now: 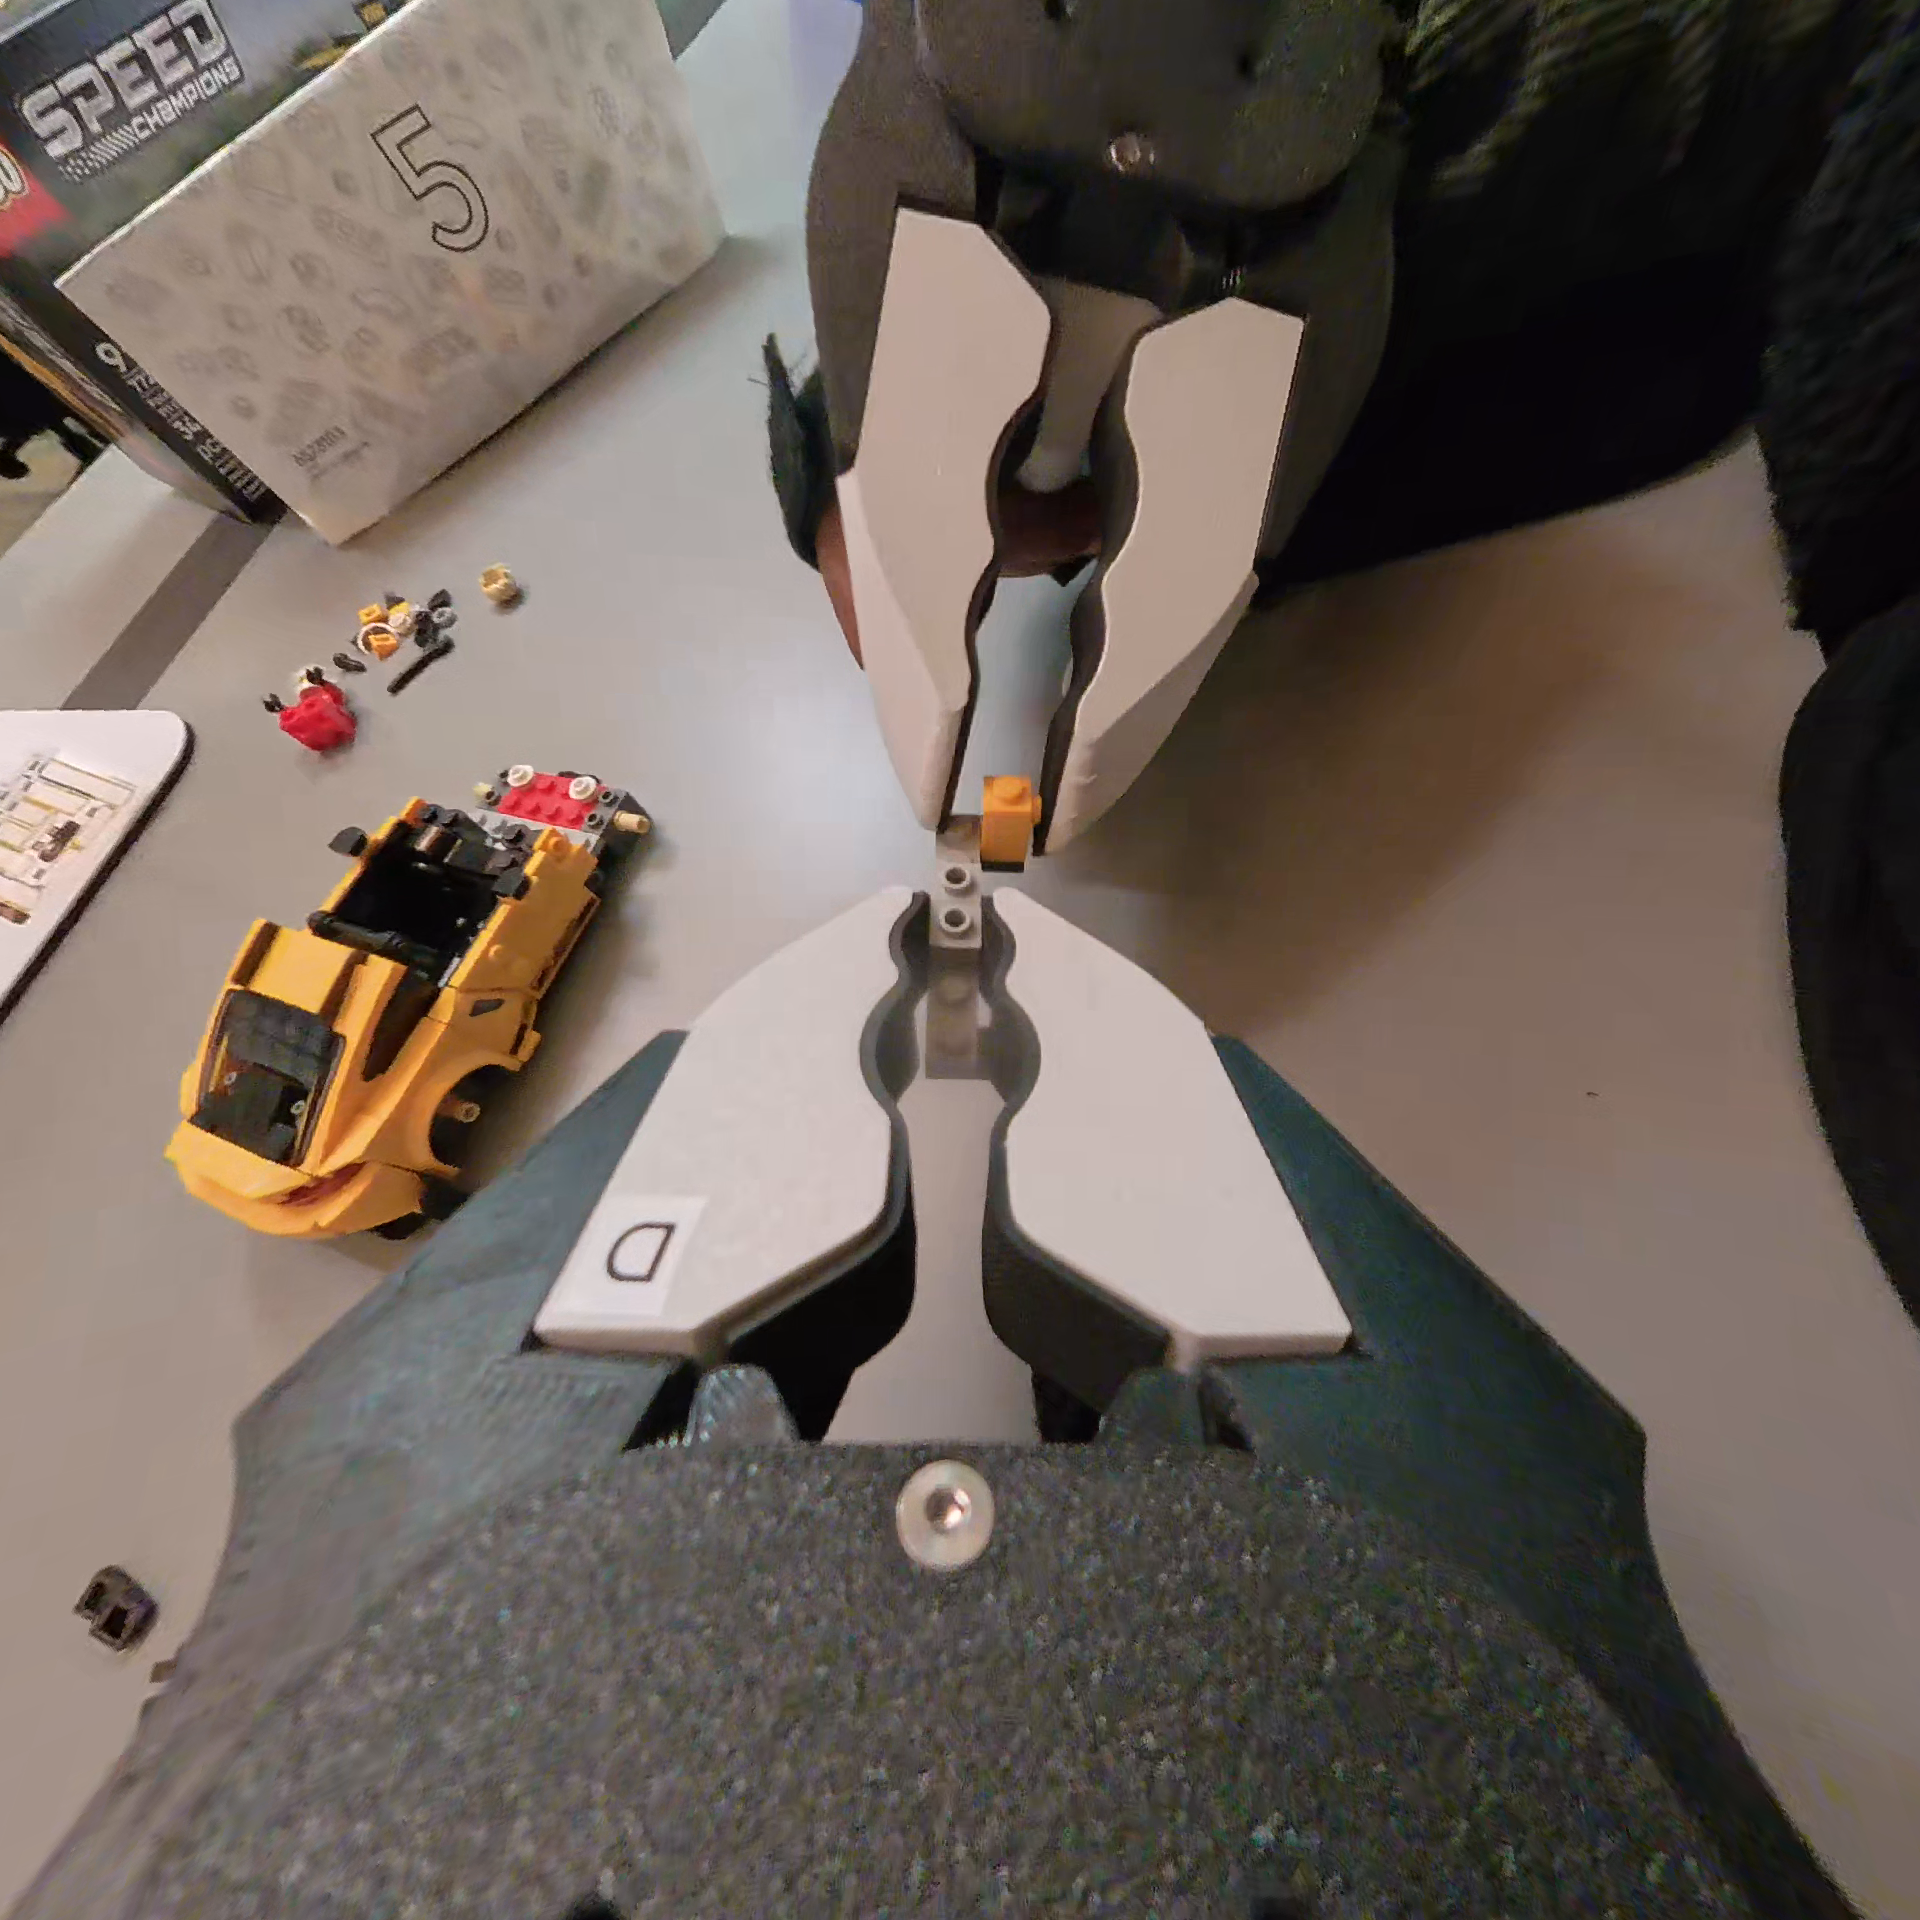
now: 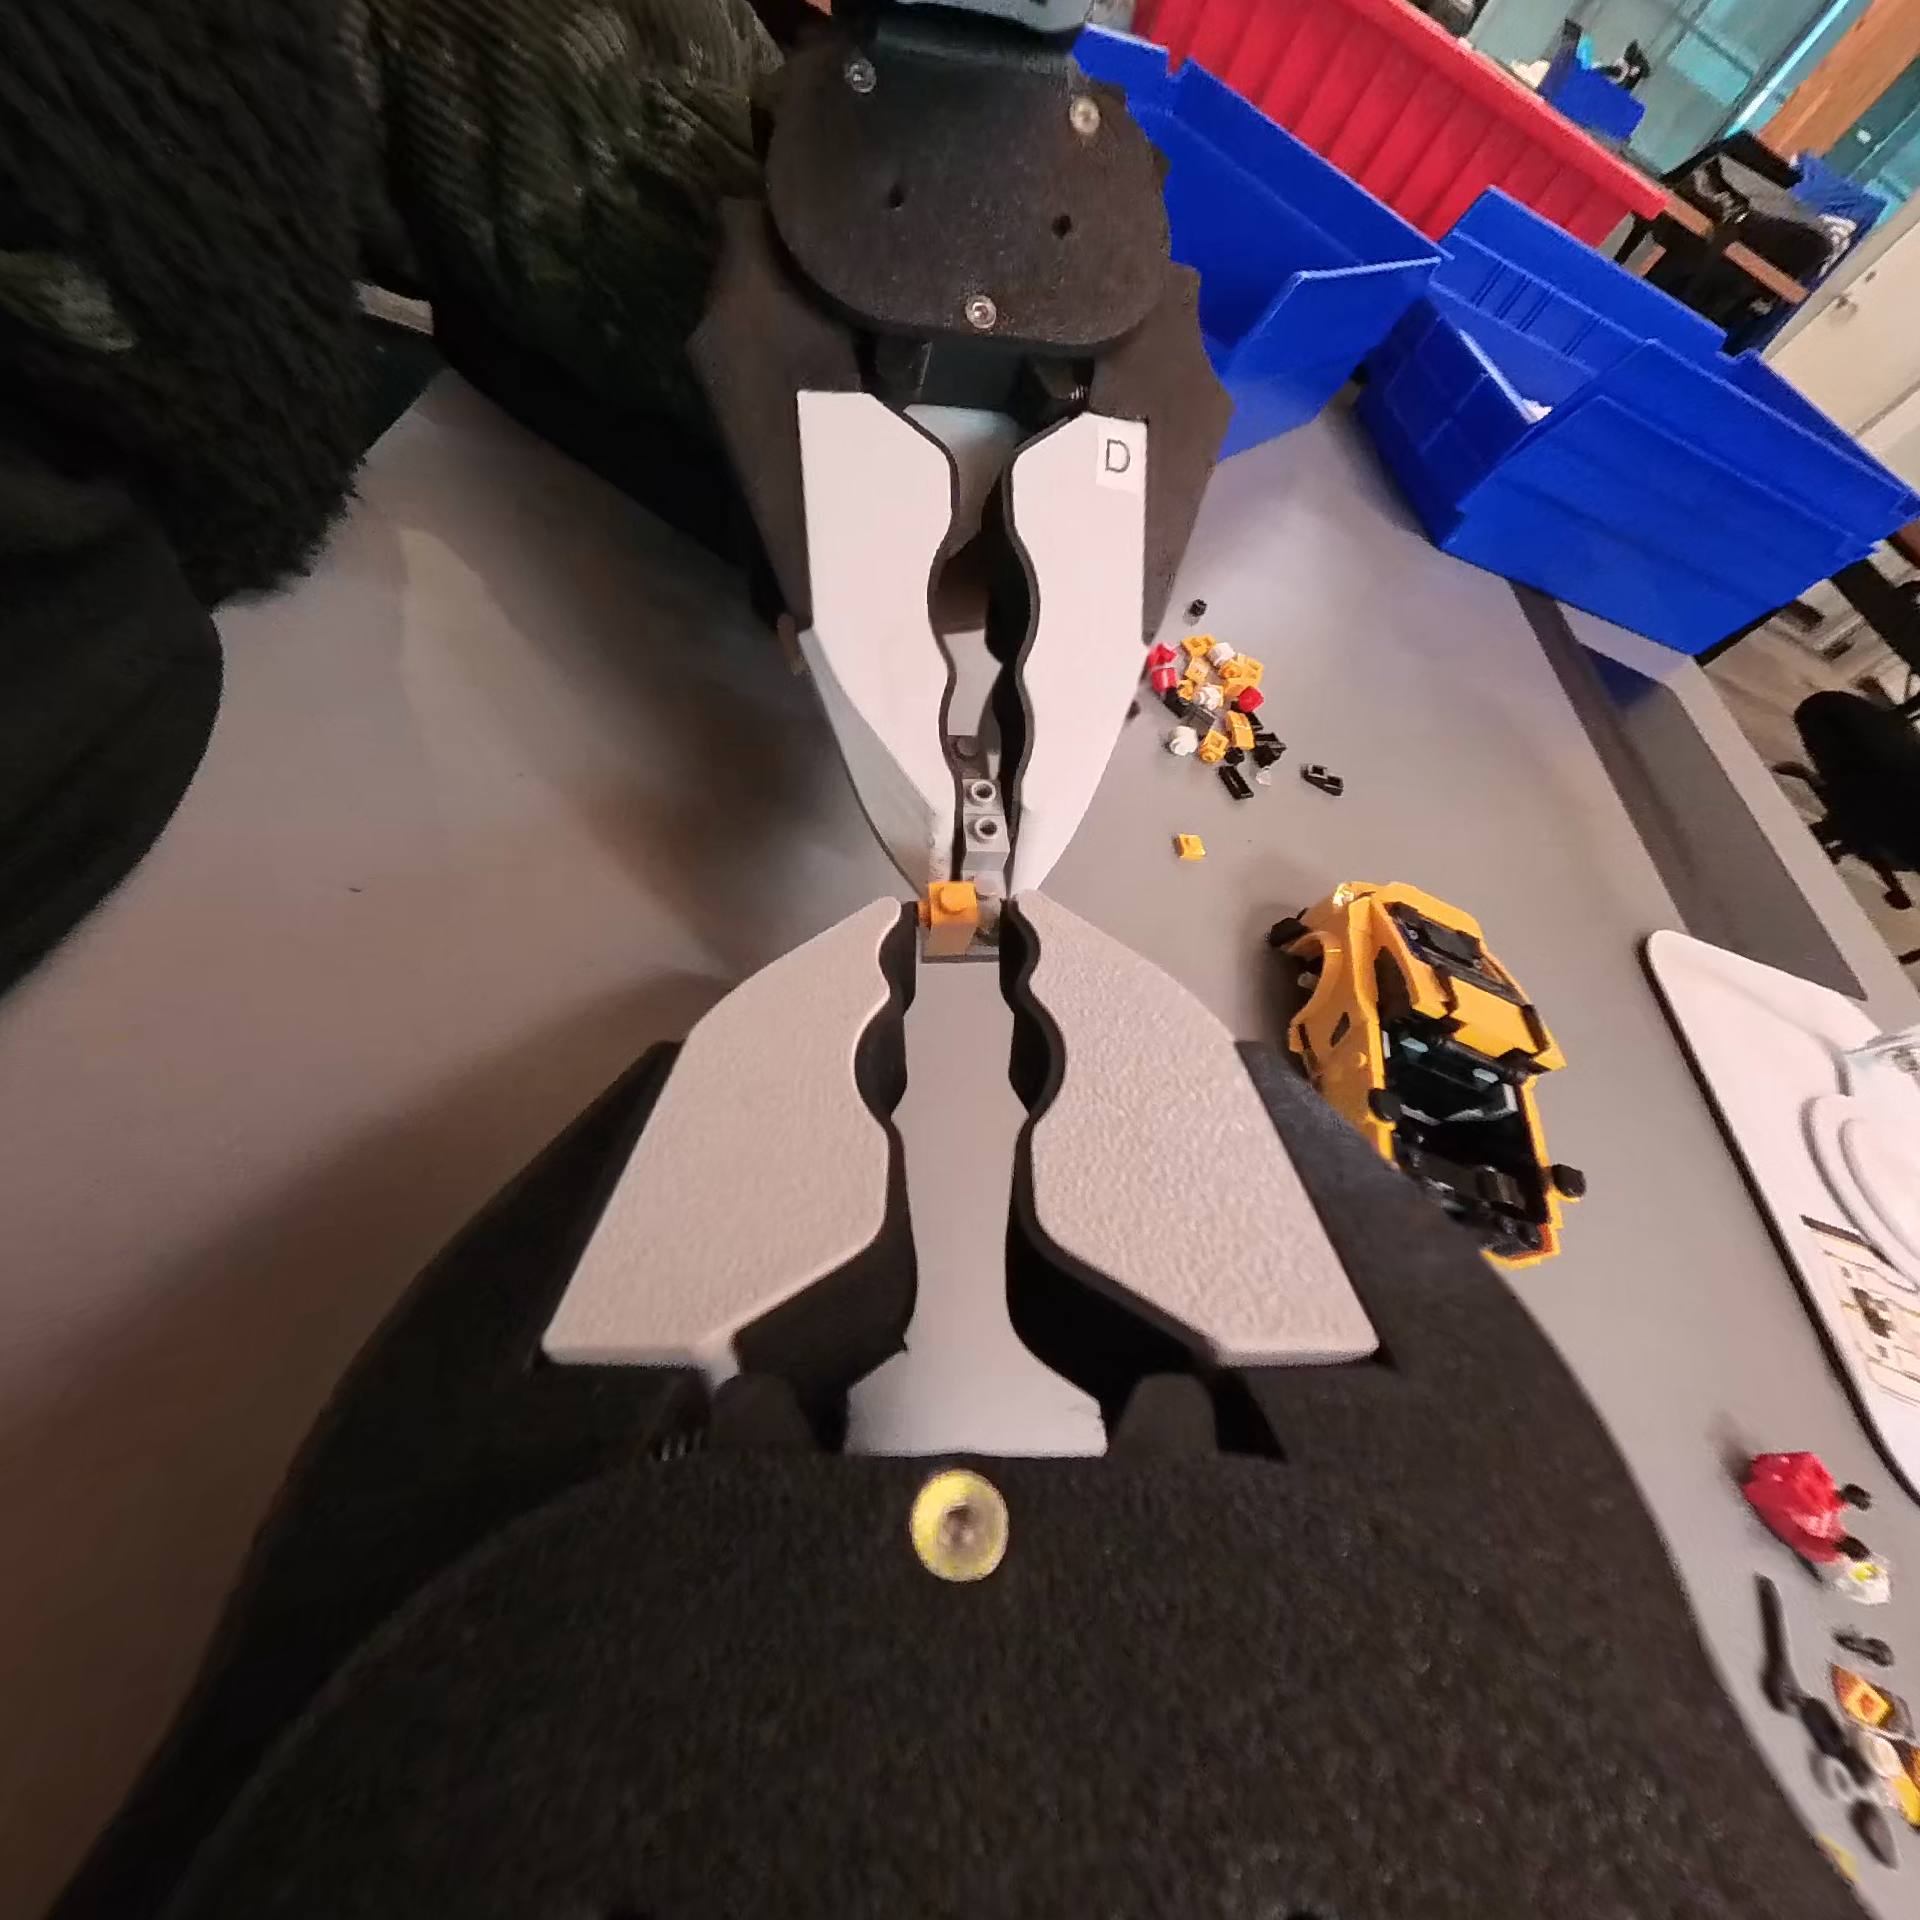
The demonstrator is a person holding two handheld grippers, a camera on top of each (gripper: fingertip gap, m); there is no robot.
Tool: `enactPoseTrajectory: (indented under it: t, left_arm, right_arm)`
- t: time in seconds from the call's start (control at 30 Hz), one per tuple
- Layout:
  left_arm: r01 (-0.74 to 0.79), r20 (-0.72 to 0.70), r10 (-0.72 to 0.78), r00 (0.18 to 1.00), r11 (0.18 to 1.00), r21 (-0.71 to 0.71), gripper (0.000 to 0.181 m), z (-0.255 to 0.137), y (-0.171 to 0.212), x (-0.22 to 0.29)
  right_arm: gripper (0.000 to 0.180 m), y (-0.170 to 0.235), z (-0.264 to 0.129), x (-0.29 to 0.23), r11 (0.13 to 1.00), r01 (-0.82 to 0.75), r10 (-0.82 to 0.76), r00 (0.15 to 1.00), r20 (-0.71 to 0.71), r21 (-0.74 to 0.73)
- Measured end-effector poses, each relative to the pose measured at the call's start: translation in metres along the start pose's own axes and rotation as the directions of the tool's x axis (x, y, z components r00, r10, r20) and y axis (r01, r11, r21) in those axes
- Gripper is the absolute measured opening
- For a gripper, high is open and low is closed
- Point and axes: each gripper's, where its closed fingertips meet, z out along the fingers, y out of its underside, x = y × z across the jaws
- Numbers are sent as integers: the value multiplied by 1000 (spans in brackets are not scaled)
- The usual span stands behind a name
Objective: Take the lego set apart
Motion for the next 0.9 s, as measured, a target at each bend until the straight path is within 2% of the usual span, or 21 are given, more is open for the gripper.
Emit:
enactPoseTrajectory:
  t: [0.3, 0.63, 0.73, 0.8, 0.83, 0.9]
  left_arm:
    - [-8, 5, 8, 1000, 997, -77, 8, 2, 13, -1]
    - [-11, -42, 6, 999, 995, -104, 8, 5, 17, 7]
    - [-16, -60, 8, 998, 991, -134, 9, 9, 21, 10]
    - [-35, -45, 26, 999, 972, -231, 9, 10, 40, 7]
    - [-25, -51, 13, 999, 971, -238, 9, 10, 45, 8]
    - [15, -60, -26, 998, 983, -184, 9, 6, 36, 10]
  right_arm:
    - [13, -2, -1, -1, 1000, 15, -15, 1000, 0, 8]
    - [10, 3, 3, -12, 1000, -11, 13, 997, 78, -28]
    - [9, -2, 2, -14, 999, -35, 35, 994, 106, -2]
    - [9, -27, -9, -13, 983, -109, 89, 987, 137, 145]
    - [9, -38, -17, -8, 968, -149, 121, 982, 145, 201]
    - [9, -32, -21, 0, 975, -136, 119, 987, 104, 174]
